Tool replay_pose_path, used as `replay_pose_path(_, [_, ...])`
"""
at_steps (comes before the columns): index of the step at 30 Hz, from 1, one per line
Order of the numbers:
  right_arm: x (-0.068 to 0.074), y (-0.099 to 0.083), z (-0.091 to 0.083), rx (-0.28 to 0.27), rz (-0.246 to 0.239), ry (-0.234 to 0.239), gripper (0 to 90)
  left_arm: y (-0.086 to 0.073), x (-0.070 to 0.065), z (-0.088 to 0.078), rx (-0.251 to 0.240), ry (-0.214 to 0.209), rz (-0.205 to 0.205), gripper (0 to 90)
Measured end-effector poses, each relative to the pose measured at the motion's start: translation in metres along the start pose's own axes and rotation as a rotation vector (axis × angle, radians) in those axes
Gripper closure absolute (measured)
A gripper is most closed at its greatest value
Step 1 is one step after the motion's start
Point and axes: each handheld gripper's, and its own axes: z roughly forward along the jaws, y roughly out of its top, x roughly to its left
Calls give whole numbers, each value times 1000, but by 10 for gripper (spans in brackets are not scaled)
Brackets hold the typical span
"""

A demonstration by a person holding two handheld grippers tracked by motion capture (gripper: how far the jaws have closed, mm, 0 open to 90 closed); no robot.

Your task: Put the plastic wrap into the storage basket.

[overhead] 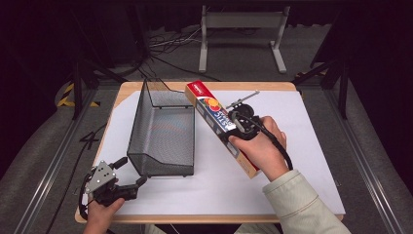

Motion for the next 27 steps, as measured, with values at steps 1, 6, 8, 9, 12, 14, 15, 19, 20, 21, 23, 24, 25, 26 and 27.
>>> replay_pose_path(1, [2, 2, 1, -1, -4, 3, 417, 0, 0, 0, 0, 0, 0, 114])
replay_pose_path(6, [12, 10, 4, -1, -5, 14, 416, 0, 0, 0, -1, -2, 7, 115])
replay_pose_path(8, [14, 12, 5, 0, -8, 14, 416, 0, 0, 0, -1, -2, 8, 114])
replay_pose_path(9, [16, 14, 6, 0, -7, 13, 416, 0, 0, 0, -1, -1, 1, 114])
replay_pose_path(12, [22, 20, 8, -2, -13, 15, 416, 0, 1, 0, -3, -2, 5, 114])
replay_pose_path(14, [27, 24, 11, -1, -17, 18, 416, 0, 1, 0, -6, -4, 7, 115])
replay_pose_path(15, [27, 24, 11, -1, -17, 18, 416, 0, 1, 0, -6, -4, 7, 115])
replay_pose_path(19, [34, 30, 14, 0, -20, 22, 415, 0, 1, 1, -10, -3, 8, 115])
replay_pose_path(20, [38, 34, 16, -5, -17, 19, 415, 0, 1, 1, -9, -5, 3, 114])
replay_pose_path(21, [38, 34, 16, -5, -17, 19, 415, 0, 1, 1, -9, -5, 3, 114])
replay_pose_path(23, [41, 37, 17, -4, -23, 19, 414, 1, 1, 1, -11, -4, 5, 114])
replay_pose_path(24, [44, 39, 18, 0, -23, 20, 414, 1, 1, 1, -12, -4, 4, 115])
replay_pose_path(25, [46, 41, 19, -1, -26, 21, 414, 1, 1, 1, -9, -4, 4, 115])
replay_pose_path(26, [48, 42, 19, -1, -30, 21, 414, 1, 1, 2, -11, -3, 3, 115])
replay_pose_path(27, [52, 45, 21, -1, -34, 19, 414, 1, 1, 2, -11, -5, 3, 116])
